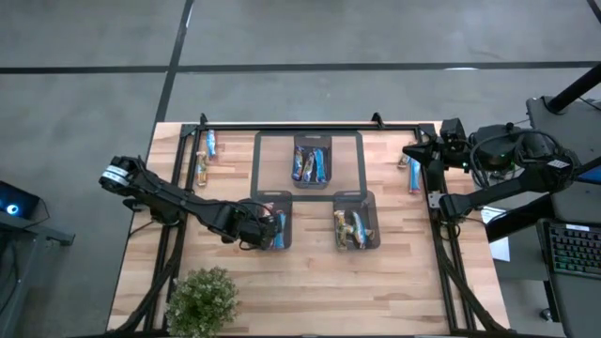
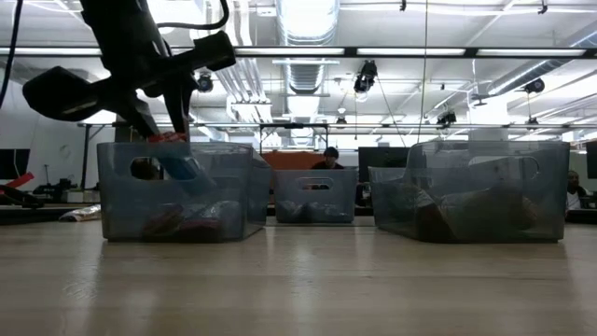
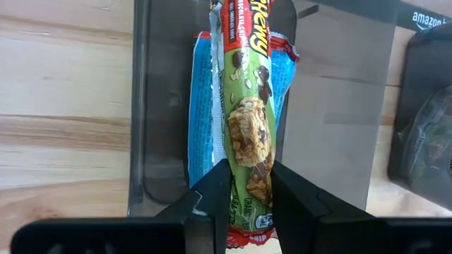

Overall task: Pick and place Granola Bars by type
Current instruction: Put the red granola bar into the bottom left black bin

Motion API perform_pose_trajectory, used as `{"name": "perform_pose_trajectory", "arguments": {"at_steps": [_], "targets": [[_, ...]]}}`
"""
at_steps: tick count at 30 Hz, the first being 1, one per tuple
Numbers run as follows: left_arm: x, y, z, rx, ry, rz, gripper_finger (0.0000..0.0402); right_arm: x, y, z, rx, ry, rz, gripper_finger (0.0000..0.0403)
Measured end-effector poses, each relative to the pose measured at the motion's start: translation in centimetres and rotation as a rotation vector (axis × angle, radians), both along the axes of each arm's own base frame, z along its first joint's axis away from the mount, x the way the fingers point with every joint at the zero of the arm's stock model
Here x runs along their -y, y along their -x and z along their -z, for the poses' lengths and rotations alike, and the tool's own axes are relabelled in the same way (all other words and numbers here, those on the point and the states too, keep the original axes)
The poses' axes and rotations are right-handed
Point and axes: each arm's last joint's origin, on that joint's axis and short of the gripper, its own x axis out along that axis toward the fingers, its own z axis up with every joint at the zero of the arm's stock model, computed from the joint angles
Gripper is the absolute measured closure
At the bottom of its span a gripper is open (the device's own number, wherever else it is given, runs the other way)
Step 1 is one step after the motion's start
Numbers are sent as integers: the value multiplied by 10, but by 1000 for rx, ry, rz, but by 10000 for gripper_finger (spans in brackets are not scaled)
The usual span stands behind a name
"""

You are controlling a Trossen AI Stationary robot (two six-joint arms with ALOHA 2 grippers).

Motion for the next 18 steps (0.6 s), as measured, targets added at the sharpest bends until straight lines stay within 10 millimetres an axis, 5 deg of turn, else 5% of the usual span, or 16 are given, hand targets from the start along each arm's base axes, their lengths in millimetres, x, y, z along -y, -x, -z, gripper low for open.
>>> {"name": "perform_pose_trajectory", "arguments": {"at_steps": [18], "targets": [[0, 2, 4, -16, 3, 2, 330, 0, 0, 0, 0, 0, 0, 394]]}}
